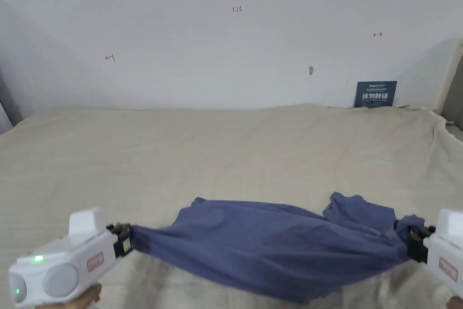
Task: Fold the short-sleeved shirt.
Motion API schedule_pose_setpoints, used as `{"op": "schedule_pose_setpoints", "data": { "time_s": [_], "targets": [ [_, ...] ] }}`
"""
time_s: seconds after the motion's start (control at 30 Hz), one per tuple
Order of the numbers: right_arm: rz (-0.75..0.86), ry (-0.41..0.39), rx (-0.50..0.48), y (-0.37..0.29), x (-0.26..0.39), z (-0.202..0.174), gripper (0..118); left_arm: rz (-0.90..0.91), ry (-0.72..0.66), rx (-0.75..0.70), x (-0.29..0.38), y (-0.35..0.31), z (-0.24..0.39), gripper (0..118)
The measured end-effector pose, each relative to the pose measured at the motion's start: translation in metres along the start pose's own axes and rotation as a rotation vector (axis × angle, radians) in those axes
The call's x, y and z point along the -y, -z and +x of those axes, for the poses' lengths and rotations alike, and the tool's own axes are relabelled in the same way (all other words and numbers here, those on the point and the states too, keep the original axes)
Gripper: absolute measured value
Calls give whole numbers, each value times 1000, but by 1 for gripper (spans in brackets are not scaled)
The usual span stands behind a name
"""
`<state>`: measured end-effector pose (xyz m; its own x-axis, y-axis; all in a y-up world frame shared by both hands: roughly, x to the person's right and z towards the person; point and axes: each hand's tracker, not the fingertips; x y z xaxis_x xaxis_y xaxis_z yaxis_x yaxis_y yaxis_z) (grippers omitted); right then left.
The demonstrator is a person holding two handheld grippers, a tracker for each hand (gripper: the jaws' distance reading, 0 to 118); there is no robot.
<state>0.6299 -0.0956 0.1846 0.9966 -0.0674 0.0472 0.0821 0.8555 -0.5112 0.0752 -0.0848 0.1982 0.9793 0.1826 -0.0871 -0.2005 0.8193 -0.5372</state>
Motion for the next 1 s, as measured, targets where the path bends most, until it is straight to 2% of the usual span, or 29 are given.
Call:
{"op": "schedule_pose_setpoints", "data": {
  "time_s": [0.07, 0.17, 0.27, 0.67, 0.87, 1.0],
  "targets": [
    [-29, 7, 4, -14, 31, 1, 2, -35, -13, -6, 33, -7, -5, 1],
    [-79, -40, 16, -32, 71, -2, 2, -118, -67, -3, 72, -17, -14, 1],
    [-105, -30, 23, -46, 101, -1, 2, -131, -43, -36, 95, -30, -21, 1],
    [-140, 51, 37, -102, 153, 11, 2, -134, -51, -69, 120, -88, -45, 1],
    [-165, -8, 39, -115, 166, 9, 2, -176, -8, -98, 140, -95, -45, 1],
    [-253, -61, 83, -97, 175, 5, 2, -255, 47, -132, 157, -73, -38, 1]
  ]
}}
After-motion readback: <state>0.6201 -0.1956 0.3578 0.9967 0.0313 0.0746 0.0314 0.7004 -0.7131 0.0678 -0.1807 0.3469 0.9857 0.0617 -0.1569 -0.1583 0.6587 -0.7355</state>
